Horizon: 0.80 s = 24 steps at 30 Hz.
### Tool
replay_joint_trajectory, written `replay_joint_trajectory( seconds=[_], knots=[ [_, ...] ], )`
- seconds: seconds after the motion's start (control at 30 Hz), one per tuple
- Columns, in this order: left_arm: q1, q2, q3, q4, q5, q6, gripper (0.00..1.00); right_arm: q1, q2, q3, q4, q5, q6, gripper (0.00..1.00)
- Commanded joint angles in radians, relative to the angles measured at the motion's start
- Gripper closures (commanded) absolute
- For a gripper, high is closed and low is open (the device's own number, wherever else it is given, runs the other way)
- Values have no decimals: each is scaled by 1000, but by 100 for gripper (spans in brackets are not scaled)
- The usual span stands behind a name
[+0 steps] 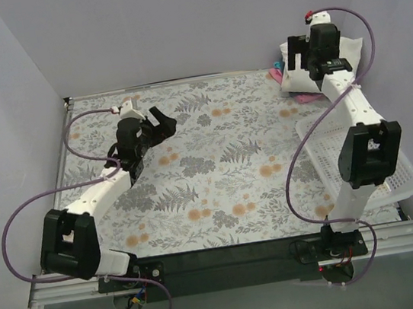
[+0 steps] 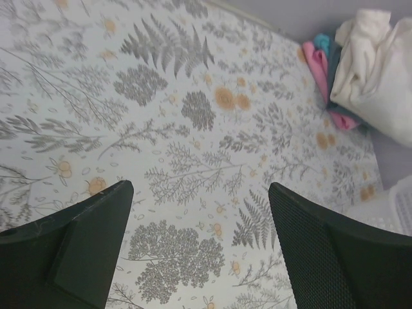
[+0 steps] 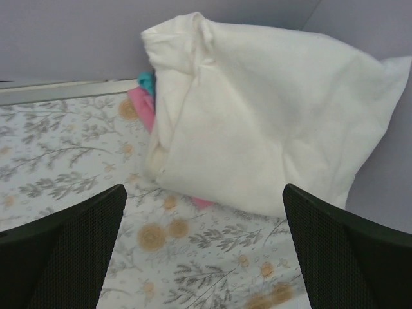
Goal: Fold and stack the t-shirts
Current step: Neatly place the folded tshirt to the corner
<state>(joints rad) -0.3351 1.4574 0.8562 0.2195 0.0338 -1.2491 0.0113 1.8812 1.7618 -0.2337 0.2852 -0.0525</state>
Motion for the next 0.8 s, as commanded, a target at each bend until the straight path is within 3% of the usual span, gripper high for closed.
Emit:
replay_joint_trajectory(
  seconds=[0.0,0.13,0.3,0.53,0.77],
  knots=[
    [13,-118,7,-94,-182,20,19,15,-192,-155,72,-110,117,2],
    [19,-204,3,-175,-291,39,15,39,-379,-456,160,-224,242,2],
    [19,-334,-22,-215,-380,47,14,136,-580,-735,214,-179,263,2],
    [21,-453,-55,-272,-433,63,14,254,-744,-938,217,-178,279,2],
    [21,-499,-69,-273,-420,74,14,263,-829,-1013,217,-193,258,2]
  ],
)
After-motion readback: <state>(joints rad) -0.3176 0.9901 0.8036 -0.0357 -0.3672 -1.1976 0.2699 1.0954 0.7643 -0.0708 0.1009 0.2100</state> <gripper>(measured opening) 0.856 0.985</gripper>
